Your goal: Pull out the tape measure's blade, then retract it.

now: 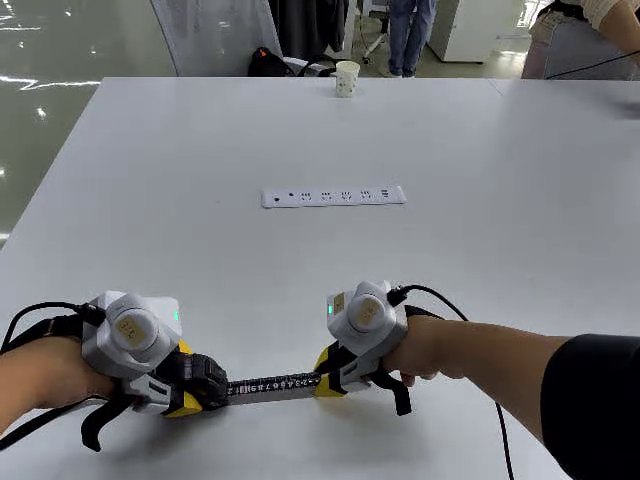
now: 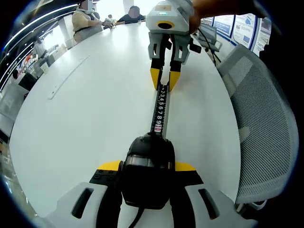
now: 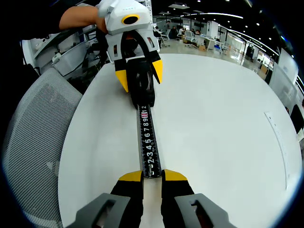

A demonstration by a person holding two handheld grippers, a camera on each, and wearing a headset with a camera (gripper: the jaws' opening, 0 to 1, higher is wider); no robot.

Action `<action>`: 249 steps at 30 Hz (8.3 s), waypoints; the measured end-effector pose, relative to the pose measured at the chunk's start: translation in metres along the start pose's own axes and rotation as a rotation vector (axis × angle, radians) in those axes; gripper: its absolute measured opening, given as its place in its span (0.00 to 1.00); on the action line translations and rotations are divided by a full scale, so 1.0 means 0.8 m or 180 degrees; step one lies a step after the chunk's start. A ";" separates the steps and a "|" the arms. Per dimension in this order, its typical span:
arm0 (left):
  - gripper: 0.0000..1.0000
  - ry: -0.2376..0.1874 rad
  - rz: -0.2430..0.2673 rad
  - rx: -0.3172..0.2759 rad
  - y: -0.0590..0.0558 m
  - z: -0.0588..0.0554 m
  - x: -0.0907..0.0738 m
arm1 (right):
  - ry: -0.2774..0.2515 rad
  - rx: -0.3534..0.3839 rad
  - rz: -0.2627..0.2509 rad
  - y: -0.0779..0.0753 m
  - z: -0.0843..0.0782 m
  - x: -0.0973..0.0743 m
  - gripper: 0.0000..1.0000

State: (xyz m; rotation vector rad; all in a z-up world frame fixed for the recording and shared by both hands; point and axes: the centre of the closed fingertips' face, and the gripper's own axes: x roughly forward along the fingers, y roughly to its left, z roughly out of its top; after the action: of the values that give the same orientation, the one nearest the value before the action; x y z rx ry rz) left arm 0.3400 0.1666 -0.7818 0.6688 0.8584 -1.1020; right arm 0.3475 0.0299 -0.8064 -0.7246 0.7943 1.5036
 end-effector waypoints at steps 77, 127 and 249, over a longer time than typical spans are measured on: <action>0.33 -0.0006 -0.0002 -0.0018 0.004 0.001 0.001 | 0.0107 0.0079 -0.0052 -0.007 -0.042 -0.029 0.09; 0.33 -0.0016 0.0000 -0.0030 0.003 0.001 0.002 | 0.0145 0.0159 -0.0096 -0.011 -0.068 -0.047 0.09; 0.34 0.0172 0.0020 0.0189 0.003 -0.001 0.000 | 0.0436 0.0192 -0.0195 -0.014 -0.109 -0.077 0.12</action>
State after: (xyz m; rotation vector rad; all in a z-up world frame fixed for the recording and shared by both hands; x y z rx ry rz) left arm 0.3420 0.1681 -0.7817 0.7530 0.8718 -1.1115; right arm 0.3626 -0.0759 -0.8063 -0.8062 0.9090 1.3804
